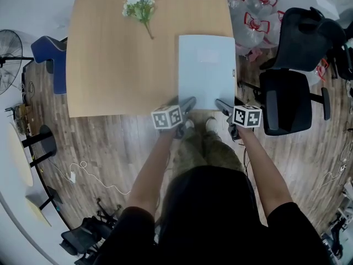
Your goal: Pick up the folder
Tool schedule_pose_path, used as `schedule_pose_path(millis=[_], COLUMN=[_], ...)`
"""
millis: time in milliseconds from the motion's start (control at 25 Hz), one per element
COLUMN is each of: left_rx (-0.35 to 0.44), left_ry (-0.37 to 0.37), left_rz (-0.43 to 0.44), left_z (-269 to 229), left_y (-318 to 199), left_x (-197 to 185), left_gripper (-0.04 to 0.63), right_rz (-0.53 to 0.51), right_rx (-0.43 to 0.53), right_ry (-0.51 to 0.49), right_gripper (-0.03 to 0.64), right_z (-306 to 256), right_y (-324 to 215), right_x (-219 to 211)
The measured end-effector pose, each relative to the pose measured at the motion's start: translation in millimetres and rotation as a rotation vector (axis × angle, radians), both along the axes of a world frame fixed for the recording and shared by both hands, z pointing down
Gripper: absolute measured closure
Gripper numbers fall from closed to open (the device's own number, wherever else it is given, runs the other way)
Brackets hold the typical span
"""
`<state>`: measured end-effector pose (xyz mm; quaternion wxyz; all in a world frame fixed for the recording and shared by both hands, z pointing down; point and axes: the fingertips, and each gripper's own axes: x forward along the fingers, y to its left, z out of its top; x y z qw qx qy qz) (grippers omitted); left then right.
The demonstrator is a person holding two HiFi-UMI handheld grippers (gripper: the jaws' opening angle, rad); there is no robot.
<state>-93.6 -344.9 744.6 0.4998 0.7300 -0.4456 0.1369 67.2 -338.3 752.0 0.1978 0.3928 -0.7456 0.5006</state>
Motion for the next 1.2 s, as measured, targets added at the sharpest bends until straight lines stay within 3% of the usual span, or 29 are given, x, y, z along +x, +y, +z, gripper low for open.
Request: schedule_pose_path(millis=[320,680,1200], left_rx=[0.138,0.279,0.645], left_ry=[-0.089,-0.132,-0.087], left_rz=[0.028,-0.021,-0.164], left_z=[-35.3,-72.0,-227.3], left_y=[12.8,14.7,3.7], left_x=[4.3,-5.3,-37.8], left_gripper=[0.229,0.23,0.229], right_rz=[-0.017,-0.044,-0.073], right_rx=[0.099,0.216,0.619], right_ry=[0.015,-0.026,-0.045], right_gripper=[0.232,0.233,0.232], right_z=[-18.4,-47.5,-210.5], right_y=[16.1,9.7,-18.7], right_x=[1.0,-8.6,-37.2])
